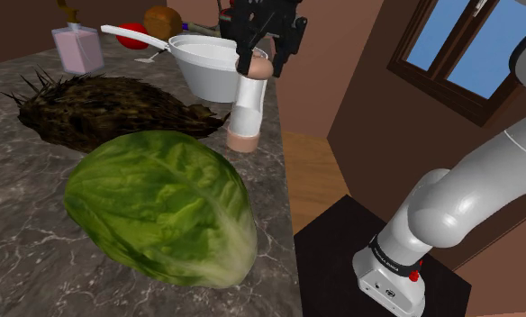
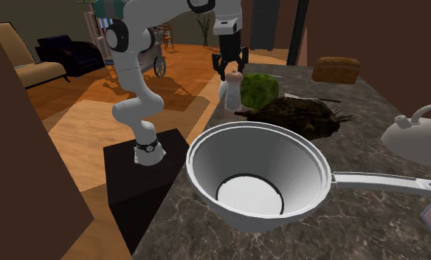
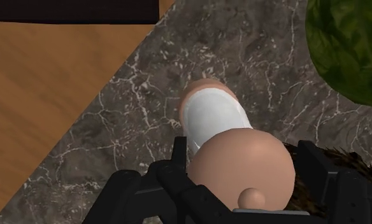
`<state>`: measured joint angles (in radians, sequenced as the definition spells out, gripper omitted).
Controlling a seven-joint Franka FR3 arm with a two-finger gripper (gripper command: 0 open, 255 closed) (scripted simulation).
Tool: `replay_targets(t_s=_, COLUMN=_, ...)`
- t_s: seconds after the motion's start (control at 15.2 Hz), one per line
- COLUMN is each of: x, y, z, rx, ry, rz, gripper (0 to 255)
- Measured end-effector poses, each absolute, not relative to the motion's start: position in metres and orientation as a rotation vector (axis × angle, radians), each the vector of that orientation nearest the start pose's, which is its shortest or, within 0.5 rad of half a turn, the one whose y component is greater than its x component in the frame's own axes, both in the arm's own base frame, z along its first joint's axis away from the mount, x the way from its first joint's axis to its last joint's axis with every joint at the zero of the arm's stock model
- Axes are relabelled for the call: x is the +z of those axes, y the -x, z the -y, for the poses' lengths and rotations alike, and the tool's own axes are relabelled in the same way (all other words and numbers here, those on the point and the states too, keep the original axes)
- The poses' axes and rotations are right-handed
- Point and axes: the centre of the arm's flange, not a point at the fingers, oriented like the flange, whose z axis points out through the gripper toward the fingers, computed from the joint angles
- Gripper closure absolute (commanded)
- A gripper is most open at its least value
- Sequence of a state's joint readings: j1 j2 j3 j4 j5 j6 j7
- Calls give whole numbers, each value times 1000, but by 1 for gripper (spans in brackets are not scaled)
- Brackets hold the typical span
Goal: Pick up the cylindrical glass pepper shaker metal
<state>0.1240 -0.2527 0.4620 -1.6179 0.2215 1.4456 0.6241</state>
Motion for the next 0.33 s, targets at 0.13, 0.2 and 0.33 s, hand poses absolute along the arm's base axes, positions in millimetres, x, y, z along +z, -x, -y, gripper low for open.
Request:
replay_targets(t_s=0.13, x=716, y=-353, z=-310, rx=26, ry=3023, rz=-21, gripper=255)
replay_targets(t_s=0.2, x=721, y=-353, z=-310, rx=25, ry=3023, rz=-21, gripper=255)
replay_targets(t_s=0.33, x=729, y=-352, z=-309, rx=26, ry=3023, rz=-21, gripper=255)
